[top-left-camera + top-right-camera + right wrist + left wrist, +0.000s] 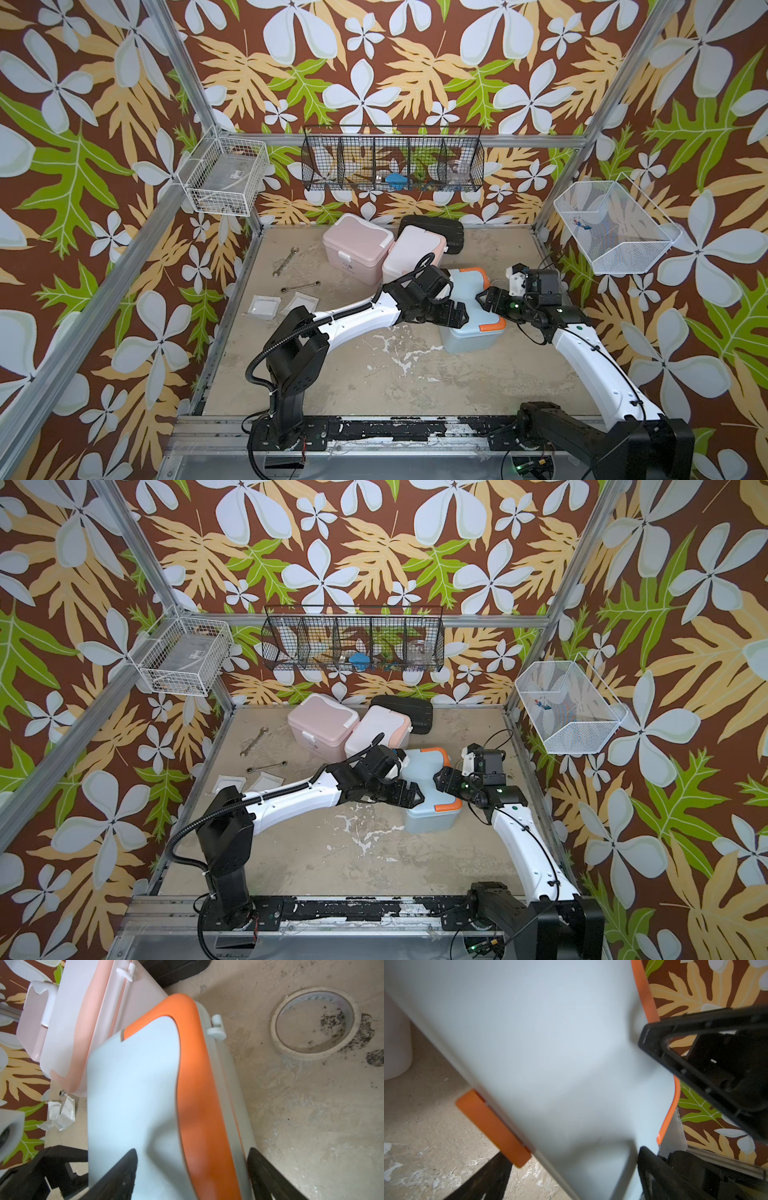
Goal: Open first aid kits and take out gauze
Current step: Move the first aid kit to the center of the board.
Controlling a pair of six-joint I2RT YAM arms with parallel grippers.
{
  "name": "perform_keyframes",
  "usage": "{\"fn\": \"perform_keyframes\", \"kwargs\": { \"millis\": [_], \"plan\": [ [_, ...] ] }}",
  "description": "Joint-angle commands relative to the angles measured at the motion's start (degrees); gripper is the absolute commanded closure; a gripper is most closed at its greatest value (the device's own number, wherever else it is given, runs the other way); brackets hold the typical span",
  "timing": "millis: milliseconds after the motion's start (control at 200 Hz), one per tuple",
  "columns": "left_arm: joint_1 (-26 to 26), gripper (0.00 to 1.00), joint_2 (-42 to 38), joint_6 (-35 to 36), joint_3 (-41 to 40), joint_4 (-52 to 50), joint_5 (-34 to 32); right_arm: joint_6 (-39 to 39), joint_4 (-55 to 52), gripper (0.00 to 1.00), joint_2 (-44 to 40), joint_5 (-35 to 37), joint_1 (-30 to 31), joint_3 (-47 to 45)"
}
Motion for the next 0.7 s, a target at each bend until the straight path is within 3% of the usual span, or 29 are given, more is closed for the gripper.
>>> {"fn": "perform_keyframes", "kwargs": {
  "millis": [0,360,696],
  "plan": [
    [-1.4,0.06,-2.1,-0.6,-2.3,2.1,2.5,-0.4,-1.1,0.18,-3.8,-3.7,1.0,-2.1],
    [-4.1,0.06,-13.3,-6.4,-17.2,7.8,3.1,4.7,-3.7,0.19,-17.3,-10.8,5.0,-9.7],
    [-4.1,0.06,-21.1,-8.6,-26.2,8.9,0.8,5.2,-4.1,0.19,-19.2,-12.2,7.2,-11.9]
  ]
}}
